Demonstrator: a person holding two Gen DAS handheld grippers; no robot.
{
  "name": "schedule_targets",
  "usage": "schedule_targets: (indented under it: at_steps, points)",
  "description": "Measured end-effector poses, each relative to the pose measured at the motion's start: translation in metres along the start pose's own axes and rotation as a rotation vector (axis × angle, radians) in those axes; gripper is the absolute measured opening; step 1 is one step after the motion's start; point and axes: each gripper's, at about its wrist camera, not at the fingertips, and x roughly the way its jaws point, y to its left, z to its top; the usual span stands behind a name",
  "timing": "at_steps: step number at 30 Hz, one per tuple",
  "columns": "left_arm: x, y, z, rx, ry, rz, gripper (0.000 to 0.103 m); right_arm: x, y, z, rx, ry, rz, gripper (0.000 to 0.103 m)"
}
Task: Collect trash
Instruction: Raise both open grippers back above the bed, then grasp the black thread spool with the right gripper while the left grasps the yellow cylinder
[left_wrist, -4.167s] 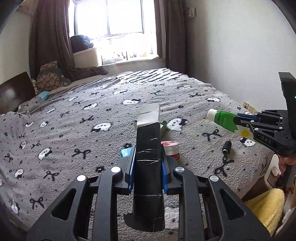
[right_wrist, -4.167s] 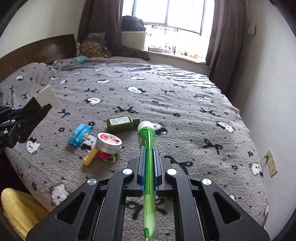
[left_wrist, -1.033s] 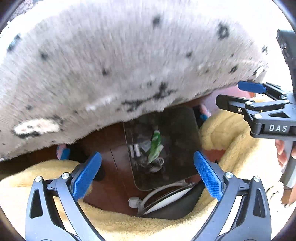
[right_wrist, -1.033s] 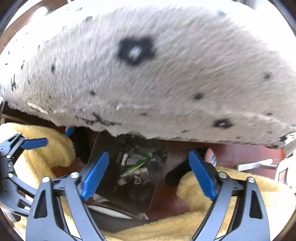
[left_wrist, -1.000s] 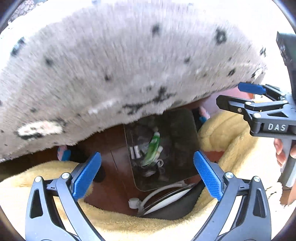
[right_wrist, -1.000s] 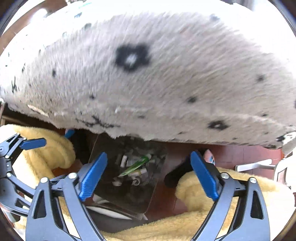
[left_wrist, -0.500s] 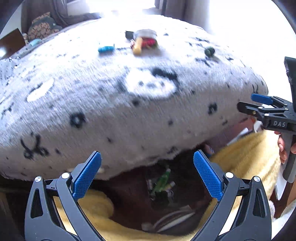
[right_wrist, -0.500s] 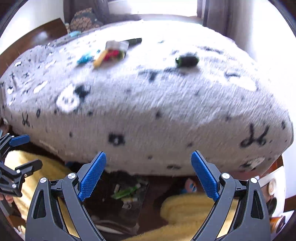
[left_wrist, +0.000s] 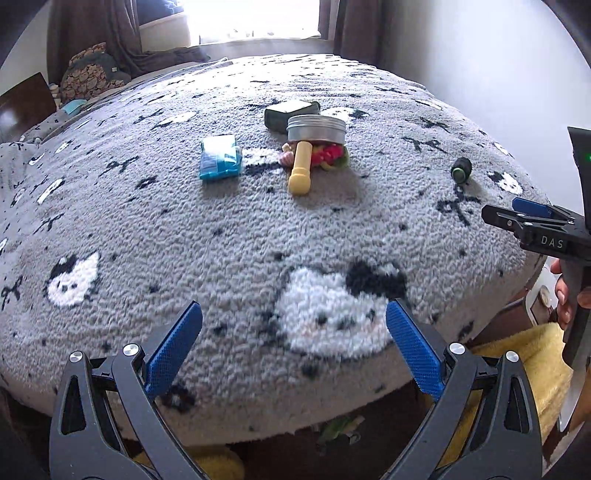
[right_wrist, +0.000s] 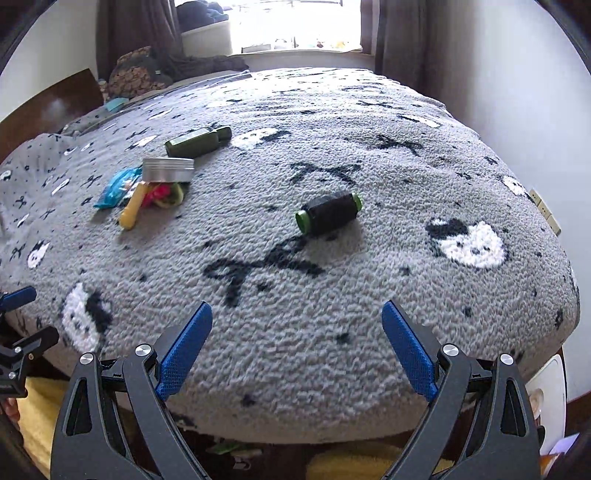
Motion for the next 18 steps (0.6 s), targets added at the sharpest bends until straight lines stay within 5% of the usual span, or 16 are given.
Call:
schedule_targets:
  at_steps: [3, 7, 18]
  points:
    - [0.018, 0.000, 0.021, 0.002, -0.004, -0.019, 0.089, 0.020, -0.004, 0.015, 0.010, 0.007, -0.024, 0.092]
    - [0.041, 0.001, 0.049, -0.003, -0.005, -0.034, 0.076, 0.043, -0.010, 0.031, 0.022, 0.030, -0.031, 0.074]
    - [0.103, 0.003, 0.091, -0.006, 0.045, -0.066, 0.040, 0.079, -0.015, 0.061, 0.059, 0.047, 0.009, 0.066]
